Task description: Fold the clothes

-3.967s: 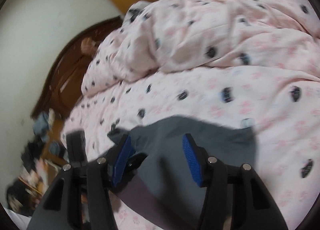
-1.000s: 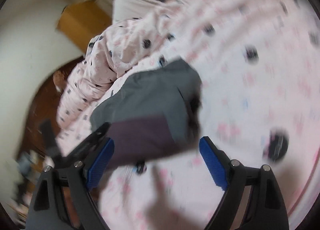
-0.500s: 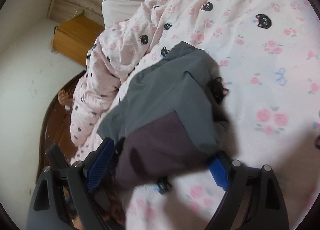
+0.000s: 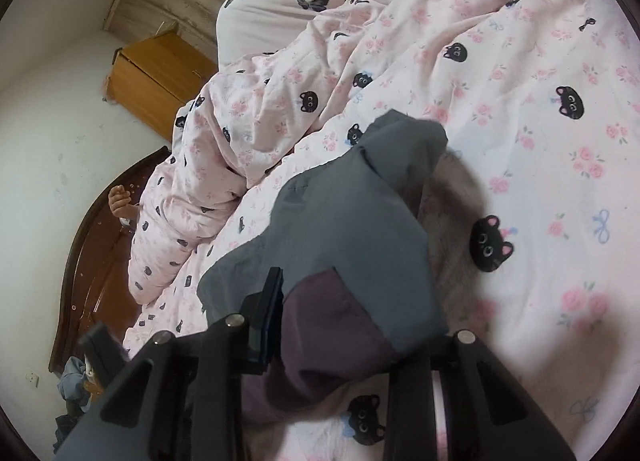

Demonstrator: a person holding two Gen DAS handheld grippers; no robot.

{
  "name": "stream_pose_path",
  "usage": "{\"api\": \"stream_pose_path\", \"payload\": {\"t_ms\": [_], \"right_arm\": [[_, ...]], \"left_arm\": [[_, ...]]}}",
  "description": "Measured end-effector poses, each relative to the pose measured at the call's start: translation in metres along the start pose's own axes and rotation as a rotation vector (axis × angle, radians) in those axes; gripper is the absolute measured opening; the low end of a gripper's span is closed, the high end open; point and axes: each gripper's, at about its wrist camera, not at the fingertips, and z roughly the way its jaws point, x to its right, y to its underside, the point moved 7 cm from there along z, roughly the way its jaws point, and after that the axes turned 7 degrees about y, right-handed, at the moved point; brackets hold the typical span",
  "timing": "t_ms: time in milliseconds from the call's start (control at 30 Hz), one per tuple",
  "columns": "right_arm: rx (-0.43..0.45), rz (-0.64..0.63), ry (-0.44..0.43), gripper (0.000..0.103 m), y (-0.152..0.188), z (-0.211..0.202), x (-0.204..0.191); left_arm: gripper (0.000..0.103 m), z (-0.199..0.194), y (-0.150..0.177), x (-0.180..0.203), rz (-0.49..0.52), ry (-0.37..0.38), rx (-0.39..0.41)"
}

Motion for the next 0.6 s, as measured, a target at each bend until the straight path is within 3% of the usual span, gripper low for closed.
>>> {"api": "stream_pose_path", "payload": {"t_ms": [100,167,267,367,600], "right_arm": [[-0.007,0.012,0.0,0.03,0.0,0.0,0.007],[-0.007,0.002,0.001,0.03,0.0,0.0,0.007],[-0.006,-0.03,0.01,0.029,0.0,0.0,0.002],[-0.003,-0.072,0.026,0.028,0.0,0.0,-0.004],[0.039,-0.168,0.081,0.027,-0.004,-0.005,-0.02]], "left_arm": [[0.064,-0.007,-0.007,0.008,0.001,0.039,0.047],[0.064,-0.001,-0.007,0.011,0.023,0.023,0.026],[0.065,0.019,0.004,0.012,0.048,-0.03,-0.065],[0.065,0.025,0.008,0.016,0.082,-0.071,-0.085],[0.065,-0.009,-0.002,0.011,0.02,-0.046,-0.021]]}}
